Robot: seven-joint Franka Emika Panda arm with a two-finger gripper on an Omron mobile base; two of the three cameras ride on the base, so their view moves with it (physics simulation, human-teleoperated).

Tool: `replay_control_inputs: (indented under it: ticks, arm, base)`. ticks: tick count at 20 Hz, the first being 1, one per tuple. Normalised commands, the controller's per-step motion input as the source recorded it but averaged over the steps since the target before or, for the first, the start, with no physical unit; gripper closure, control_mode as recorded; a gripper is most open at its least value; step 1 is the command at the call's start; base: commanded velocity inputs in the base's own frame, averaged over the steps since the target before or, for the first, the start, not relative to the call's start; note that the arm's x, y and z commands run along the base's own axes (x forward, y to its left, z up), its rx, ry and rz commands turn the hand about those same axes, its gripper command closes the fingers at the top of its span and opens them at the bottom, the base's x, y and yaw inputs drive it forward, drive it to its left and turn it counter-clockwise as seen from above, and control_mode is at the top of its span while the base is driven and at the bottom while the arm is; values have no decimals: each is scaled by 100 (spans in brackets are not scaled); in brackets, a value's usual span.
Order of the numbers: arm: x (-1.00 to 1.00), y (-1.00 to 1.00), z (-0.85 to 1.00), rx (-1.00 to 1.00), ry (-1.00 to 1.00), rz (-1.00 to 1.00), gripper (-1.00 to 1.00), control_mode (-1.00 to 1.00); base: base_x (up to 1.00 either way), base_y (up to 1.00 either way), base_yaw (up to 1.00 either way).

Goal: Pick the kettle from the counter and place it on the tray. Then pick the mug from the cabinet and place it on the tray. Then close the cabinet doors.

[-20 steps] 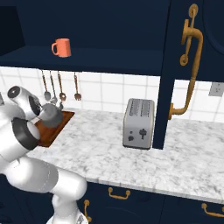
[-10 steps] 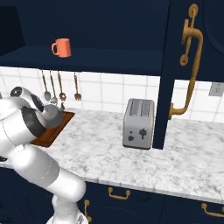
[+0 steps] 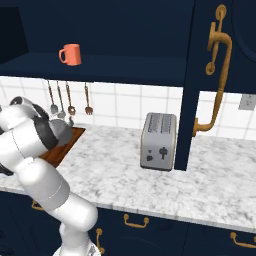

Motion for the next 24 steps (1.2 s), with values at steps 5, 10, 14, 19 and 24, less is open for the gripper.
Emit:
replay_control_inputs:
  ticks: [5, 10, 14, 19, 24]
  arm:
    - [-3, -10, -3, -1, 0, 0, -100, -100]
    - [0, -8, 3, 0, 0, 0, -100, -100]
    - [-3, -6, 19, 0, -1, 0, -100, -100]
    - [-20, 0, 28, 0, 0, 4, -100, -100]
    - [-29, -2, 27, 0, 0, 6, -100, -100]
  base:
    - [0, 0, 0]
    - [0, 0, 0]
    - [0, 0, 0]
    - [0, 0, 0]
    - [0, 0, 0]
